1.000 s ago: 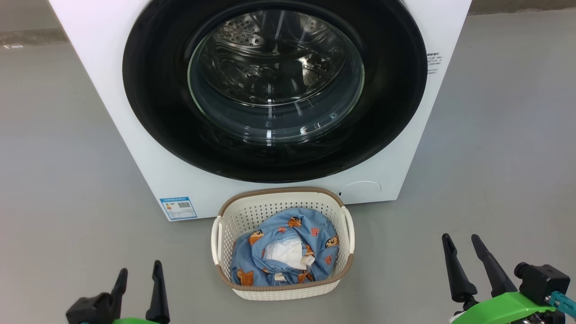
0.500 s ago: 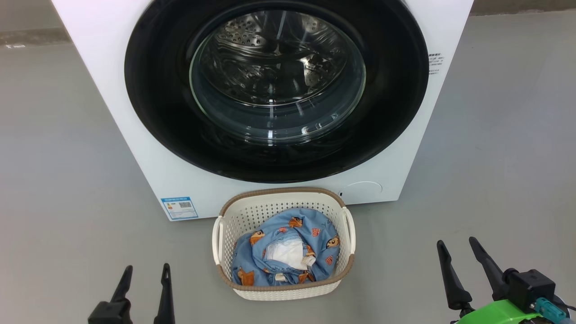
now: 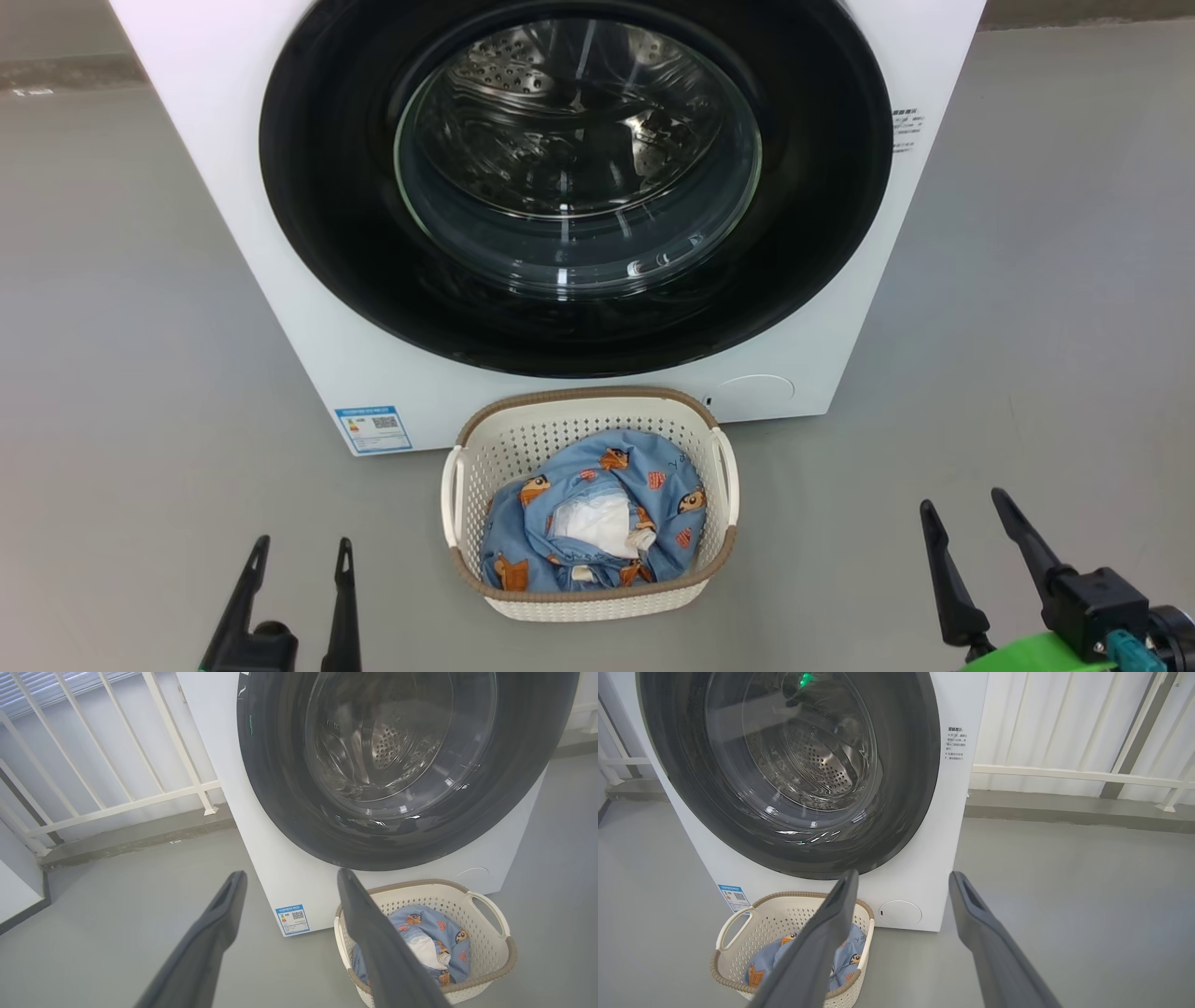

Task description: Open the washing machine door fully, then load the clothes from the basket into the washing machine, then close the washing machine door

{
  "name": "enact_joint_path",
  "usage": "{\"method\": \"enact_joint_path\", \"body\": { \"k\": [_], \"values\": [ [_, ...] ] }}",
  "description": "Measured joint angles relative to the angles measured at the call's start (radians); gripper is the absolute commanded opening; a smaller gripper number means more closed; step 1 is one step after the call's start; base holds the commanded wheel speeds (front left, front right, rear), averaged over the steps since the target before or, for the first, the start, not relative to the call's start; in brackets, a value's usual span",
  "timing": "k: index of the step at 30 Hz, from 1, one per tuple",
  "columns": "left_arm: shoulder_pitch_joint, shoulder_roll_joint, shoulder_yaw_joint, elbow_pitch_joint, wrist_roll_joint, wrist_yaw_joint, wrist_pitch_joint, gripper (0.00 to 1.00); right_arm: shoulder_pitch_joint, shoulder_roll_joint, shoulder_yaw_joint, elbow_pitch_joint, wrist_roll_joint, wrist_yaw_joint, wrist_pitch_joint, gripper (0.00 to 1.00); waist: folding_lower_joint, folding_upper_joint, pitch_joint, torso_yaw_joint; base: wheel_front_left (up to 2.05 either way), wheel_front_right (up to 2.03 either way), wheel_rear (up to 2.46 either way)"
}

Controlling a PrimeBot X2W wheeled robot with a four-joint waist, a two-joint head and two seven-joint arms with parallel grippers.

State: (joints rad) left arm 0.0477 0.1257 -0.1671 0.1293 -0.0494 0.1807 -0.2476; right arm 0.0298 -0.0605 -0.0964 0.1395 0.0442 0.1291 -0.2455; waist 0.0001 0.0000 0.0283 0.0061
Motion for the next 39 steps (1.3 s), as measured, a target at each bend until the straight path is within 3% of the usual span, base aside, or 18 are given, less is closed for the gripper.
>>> {"method": "enact_joint_path", "body": {
  "k": [27,39],
  "values": [
    [0.016,-0.008,0.036,-0.005,0.029,-0.011,-0.001,1.00,0.015,0.013,-0.007,-0.005,-0.016,0.000,-0.004,1.00,0.0000,0.0000,0.001,0.000,0.01,0.01,-0.02],
    [0.016,-0.015,0.049,-0.008,0.029,-0.027,-0.001,1.00,0.015,0.019,-0.006,-0.005,-0.016,0.000,-0.004,1.00,0.0000,0.0000,0.006,-0.008,0.68,0.68,-1.36]
  ]
}}
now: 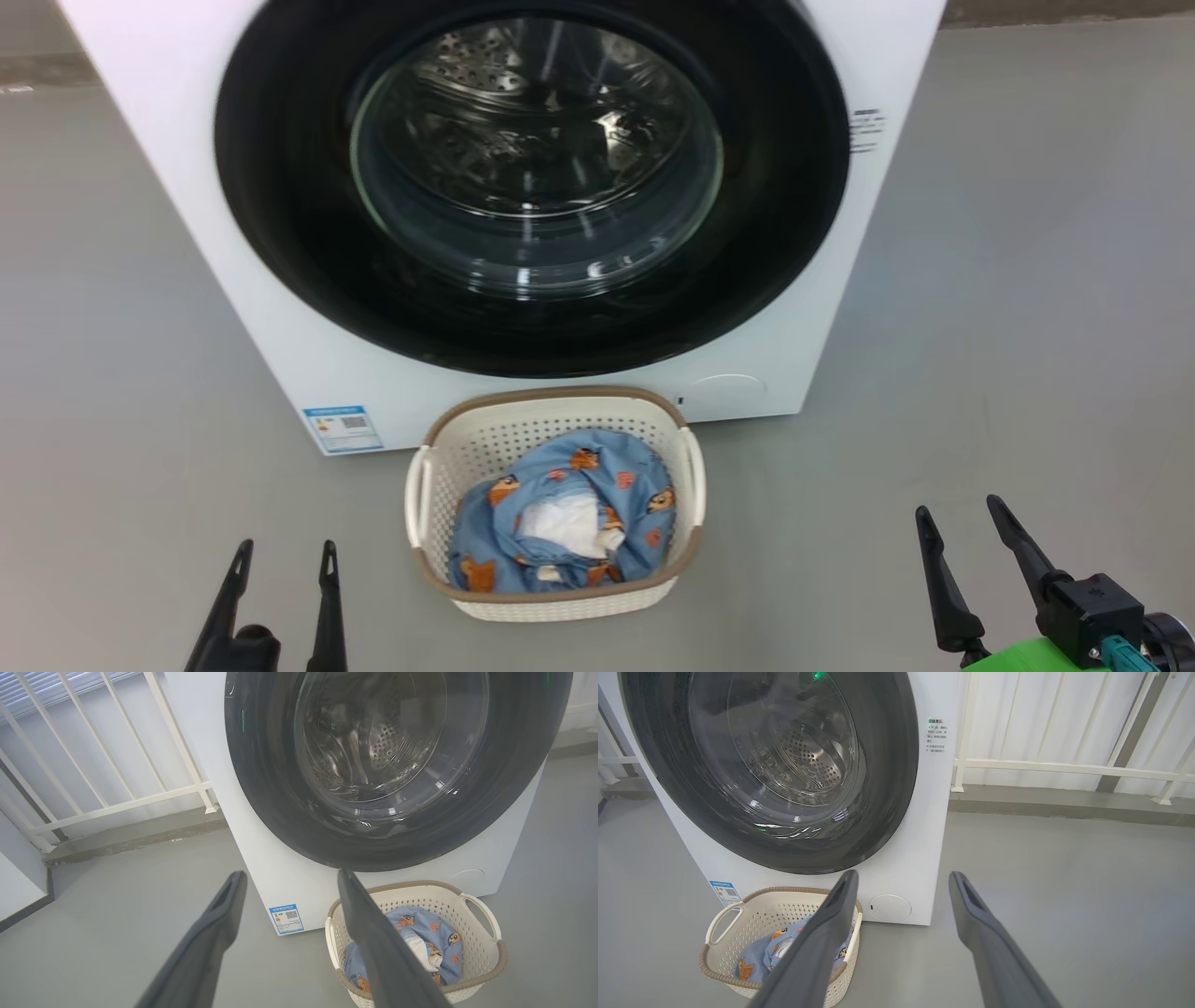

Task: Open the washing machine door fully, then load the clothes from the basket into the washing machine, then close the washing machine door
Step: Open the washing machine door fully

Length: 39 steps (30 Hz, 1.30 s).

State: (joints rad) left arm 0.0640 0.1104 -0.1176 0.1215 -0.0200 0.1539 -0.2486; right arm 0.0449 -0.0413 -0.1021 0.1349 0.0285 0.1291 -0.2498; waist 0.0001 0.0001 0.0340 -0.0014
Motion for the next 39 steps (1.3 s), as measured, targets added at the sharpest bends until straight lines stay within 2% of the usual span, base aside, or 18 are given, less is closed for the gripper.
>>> {"method": "enact_joint_path", "body": {
  "k": [9,17,37,38,39],
  "values": [
    [0.000,-0.009,0.002,-0.013,-0.001,-0.001,-0.001,1.00,0.000,0.000,0.000,0.000,0.005,0.000,0.000,1.00,0.0000,0.0000,0.009,-0.002,1.22,1.22,-2.45],
    [0.000,-0.030,0.029,-0.030,-0.004,-0.027,-0.001,1.00,0.000,-0.001,-0.002,0.000,0.009,0.000,0.000,1.00,0.0000,0.0000,0.012,0.000,0.84,0.84,-1.69],
    [0.000,-0.049,0.055,-0.029,-0.003,-0.053,-0.002,1.00,-0.001,-0.001,-0.004,-0.012,0.019,0.000,0.000,1.00,0.0000,-0.0001,0.015,-0.001,0.09,0.09,-0.18],
    [0.000,-0.050,0.055,-0.029,-0.003,-0.053,-0.002,1.00,-0.001,-0.001,-0.004,-0.012,0.019,0.000,0.000,0.83,0.0000,0.0000,0.015,-0.001,0.00,0.00,0.00],
    [0.000,-0.051,0.056,-0.029,-0.003,-0.053,-0.002,1.00,-0.001,-0.001,-0.004,-0.012,0.019,0.000,0.000,0.47,0.0000,-0.0001,0.015,-0.001,0.00,0.00,0.00]
  ]
}}
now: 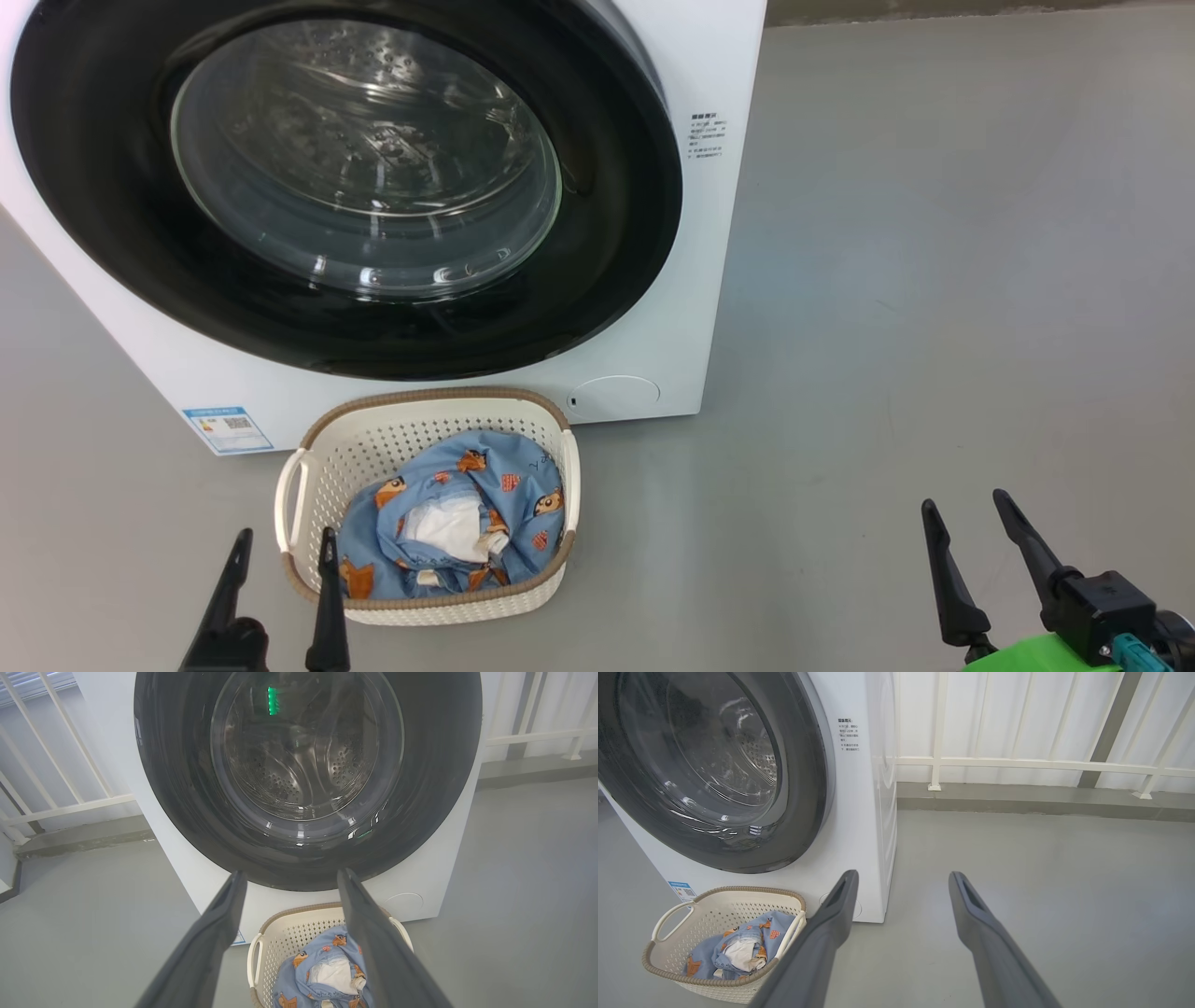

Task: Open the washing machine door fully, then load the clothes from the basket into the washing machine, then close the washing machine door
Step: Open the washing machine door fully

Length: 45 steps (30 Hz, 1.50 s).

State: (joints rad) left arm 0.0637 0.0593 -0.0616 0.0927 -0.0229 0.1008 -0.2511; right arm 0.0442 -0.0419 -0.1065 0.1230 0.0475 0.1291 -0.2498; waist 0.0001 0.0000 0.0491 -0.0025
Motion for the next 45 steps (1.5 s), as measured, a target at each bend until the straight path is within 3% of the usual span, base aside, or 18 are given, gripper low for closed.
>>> {"method": "enact_joint_path", "body": {
  "k": [1,2,7,11,14,15,16,20,24,28,36,45],
  "values": [
    [0.000,-0.002,0.000,0.000,0.000,0.000,0.000,1.00,0.000,0.000,0.000,-0.001,0.002,0.000,0.000,0.15,0.0000,0.0001,0.000,0.000,0.00,0.00,0.00],
    [0.000,-0.003,0.001,0.000,0.000,0.000,0.000,1.00,0.000,0.000,-0.001,-0.003,0.011,0.000,0.000,0.00,0.0000,0.0000,0.000,0.000,0.00,0.00,0.00],
    [0.000,-0.005,0.003,0.000,0.000,0.000,0.000,1.00,-0.004,0.000,-0.006,-0.009,0.032,0.000,0.000,0.00,0.0000,0.0000,0.003,-0.002,0.00,0.00,0.00],
    [0.000,-0.005,0.009,0.000,0.000,-0.005,0.000,1.00,-0.011,0.002,-0.039,-0.013,0.170,0.000,0.000,0.00,0.0000,0.0000,0.005,-0.006,0.00,0.00,0.00],
    [0.000,-0.006,0.012,-0.001,0.000,-0.009,0.000,1.00,-0.033,0.001,-0.095,0.006,0.372,0.000,0.000,0.00,0.0000,0.0000,0.008,-0.010,0.00,0.00,0.00],
    [0.001,-0.006,0.016,-0.002,0.000,-0.011,0.000,1.00,-0.053,0.002,-0.133,0.036,0.539,0.000,0.000,0.00,0.0000,0.0001,0.012,-0.011,0.00,0.00,0.00],
    [0.001,-0.006,0.016,-0.002,0.000,-0.011,0.000,1.00,-0.053,0.002,-0.133,0.036,0.539,0.000,0.000,0.00,0.0000,0.0001,0.012,-0.011,0.00,0.00,0.00],
    [0.001,-0.009,0.023,-0.002,-0.001,-0.028,0.000,1.00,-0.104,0.003,-0.232,0.110,0.964,0.000,0.000,0.00,0.0000,0.0000,0.024,-0.011,0.00,0.00,0.00],
    [0.001,-0.011,0.043,-0.002,-0.012,-0.037,0.000,1.00,-0.156,0.004,-0.278,0.165,1.205,0.000,-0.007,0.00,0.0000,0.0000,0.043,-0.010,0.00,0.00,0.00],
    [0.000,-0.012,0.055,-0.002,-0.017,-0.061,0.000,1.00,-0.202,-0.003,-0.284,0.196,1.339,0.000,-0.007,0.00,0.0000,0.0000,0.063,-0.010,0.00,0.00,0.00],
    [-0.001,-0.013,0.086,-0.013,-0.036,-0.090,0.000,1.00,-0.342,-0.137,-0.350,0.316,1.564,0.000,0.131,0.00,0.0000,0.0001,0.108,-0.008,0.00,0.00,0.00],
    [-0.002,-0.015,0.098,-0.032,-0.042,-0.111,0.000,1.00,-0.524,-0.237,-0.398,0.432,1.641,0.000,0.338,0.00,0.0000,0.0001,0.168,0.008,0.00,0.00,0.00]
  ]
}}
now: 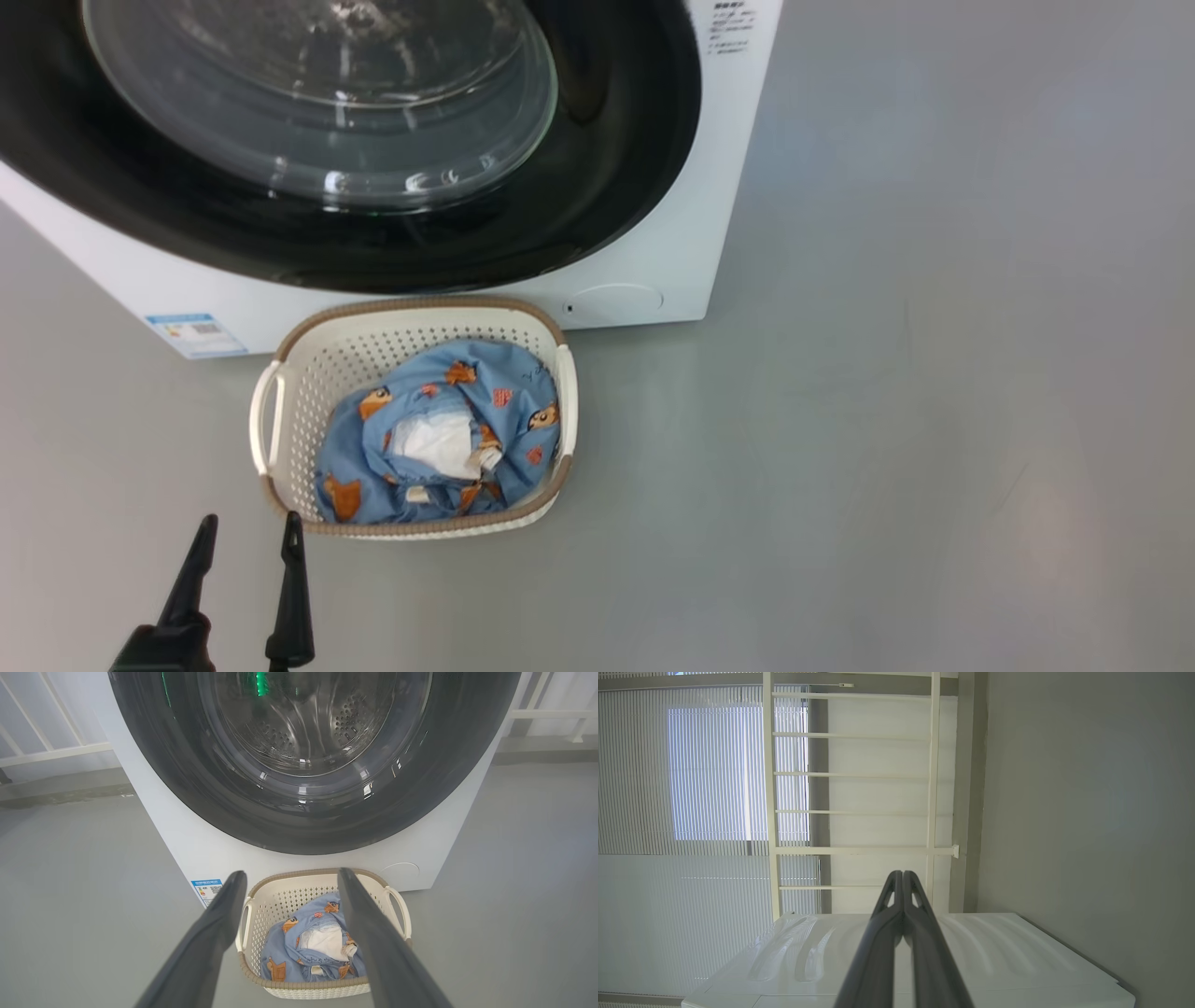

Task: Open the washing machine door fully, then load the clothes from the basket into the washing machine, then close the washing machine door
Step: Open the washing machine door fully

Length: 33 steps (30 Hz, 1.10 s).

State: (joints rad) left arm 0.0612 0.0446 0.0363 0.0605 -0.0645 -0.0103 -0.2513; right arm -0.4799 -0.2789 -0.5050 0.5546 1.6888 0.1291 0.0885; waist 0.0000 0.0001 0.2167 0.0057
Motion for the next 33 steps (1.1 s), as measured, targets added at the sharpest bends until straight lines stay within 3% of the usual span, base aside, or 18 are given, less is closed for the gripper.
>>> {"method": "enact_joint_path", "body": {
  "k": [18,33],
  "values": [
    [-0.006,-0.003,-0.012,-0.045,-0.015,0.007,-0.003,1.00,-0.268,-0.096,0.067,-0.009,-0.025,0.000,0.357,0.00,0.0000,0.0000,0.125,0.082,0.00,0.00,0.00],
    [-0.010,-0.004,-0.064,-0.054,-0.033,0.043,-0.004,1.00,-0.397,-0.060,0.177,-0.041,-0.088,0.000,0.473,0.00,0.0000,0.0000,0.172,0.154,0.00,0.00,0.00]
  ]
}}
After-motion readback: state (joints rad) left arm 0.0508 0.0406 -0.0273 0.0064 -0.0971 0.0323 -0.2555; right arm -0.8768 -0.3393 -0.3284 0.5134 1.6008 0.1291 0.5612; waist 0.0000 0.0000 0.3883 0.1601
